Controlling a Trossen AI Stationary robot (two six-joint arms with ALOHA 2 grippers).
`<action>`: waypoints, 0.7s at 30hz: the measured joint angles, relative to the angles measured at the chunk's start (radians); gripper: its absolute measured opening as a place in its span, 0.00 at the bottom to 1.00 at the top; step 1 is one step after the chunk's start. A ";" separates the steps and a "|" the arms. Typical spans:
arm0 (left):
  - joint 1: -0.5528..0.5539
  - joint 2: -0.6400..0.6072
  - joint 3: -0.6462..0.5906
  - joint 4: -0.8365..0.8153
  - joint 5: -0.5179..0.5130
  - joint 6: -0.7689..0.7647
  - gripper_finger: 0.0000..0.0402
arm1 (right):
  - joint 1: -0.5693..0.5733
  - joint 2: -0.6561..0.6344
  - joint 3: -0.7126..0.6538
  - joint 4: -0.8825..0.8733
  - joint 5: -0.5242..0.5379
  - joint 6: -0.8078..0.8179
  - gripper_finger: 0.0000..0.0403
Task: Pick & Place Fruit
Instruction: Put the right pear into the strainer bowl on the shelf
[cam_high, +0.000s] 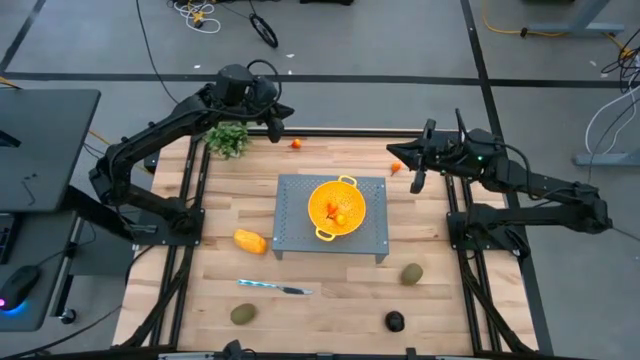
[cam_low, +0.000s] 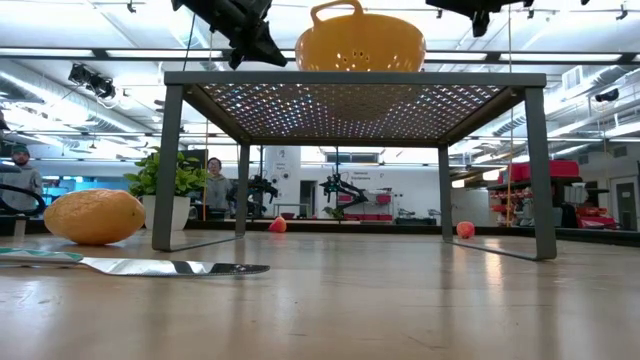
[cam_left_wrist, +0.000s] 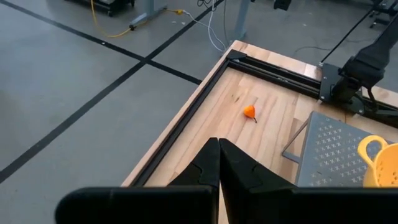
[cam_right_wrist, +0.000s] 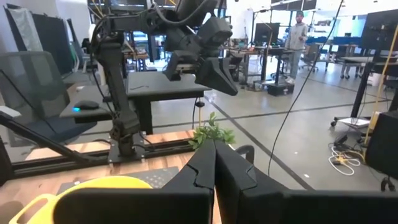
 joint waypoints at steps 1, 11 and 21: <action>0.000 0.000 0.000 0.000 0.000 0.001 0.01 | 0.000 -0.002 0.000 0.000 0.000 0.007 0.01; 0.009 0.081 0.001 0.003 -0.031 -0.010 0.01 | 0.000 -0.001 0.000 0.000 0.000 0.024 0.01; 0.017 0.183 0.001 0.003 -0.037 -0.030 0.01 | 0.000 -0.001 0.000 -0.023 -0.001 0.022 0.01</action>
